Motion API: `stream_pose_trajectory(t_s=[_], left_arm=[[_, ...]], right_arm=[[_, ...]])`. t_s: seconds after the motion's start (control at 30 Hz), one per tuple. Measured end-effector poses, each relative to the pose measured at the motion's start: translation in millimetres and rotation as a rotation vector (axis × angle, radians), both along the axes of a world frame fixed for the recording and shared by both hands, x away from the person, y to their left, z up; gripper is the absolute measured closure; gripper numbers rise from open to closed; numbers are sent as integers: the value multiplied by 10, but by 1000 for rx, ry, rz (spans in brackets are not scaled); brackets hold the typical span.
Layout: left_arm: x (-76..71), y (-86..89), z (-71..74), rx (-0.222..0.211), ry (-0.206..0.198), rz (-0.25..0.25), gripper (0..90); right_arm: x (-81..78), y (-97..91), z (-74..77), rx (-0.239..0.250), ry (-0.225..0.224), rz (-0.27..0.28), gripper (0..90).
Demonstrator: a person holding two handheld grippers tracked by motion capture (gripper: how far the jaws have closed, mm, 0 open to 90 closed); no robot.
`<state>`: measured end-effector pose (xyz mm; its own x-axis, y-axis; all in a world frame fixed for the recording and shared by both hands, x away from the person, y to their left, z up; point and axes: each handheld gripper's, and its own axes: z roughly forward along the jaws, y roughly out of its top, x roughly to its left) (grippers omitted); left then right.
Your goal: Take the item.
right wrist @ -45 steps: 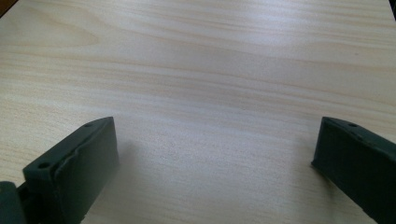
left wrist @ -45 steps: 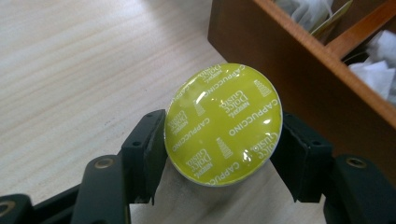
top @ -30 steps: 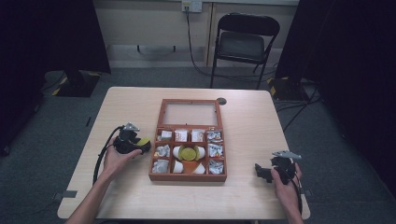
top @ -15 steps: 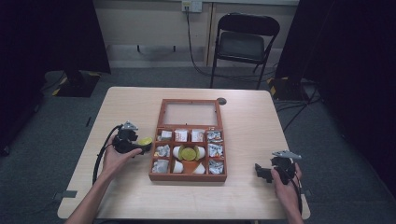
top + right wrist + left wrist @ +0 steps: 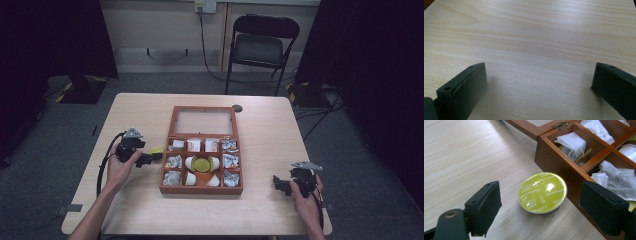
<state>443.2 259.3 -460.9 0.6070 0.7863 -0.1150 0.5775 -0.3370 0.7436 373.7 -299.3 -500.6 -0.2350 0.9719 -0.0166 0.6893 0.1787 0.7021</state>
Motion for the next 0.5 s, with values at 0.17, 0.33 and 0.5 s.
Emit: stream_pose_trajectory(t_s=[0.17,0.33,0.5], left_arm=[[-82,25,70,19,-1,22,170],[-137,74,118,13,-5,27,173],[-238,148,144,35,-12,43,173]], right_arm=[[1,-1,0,0,0,2,0],[2,-2,0,-1,0,3,0],[3,-3,0,0,-1,4,0]])
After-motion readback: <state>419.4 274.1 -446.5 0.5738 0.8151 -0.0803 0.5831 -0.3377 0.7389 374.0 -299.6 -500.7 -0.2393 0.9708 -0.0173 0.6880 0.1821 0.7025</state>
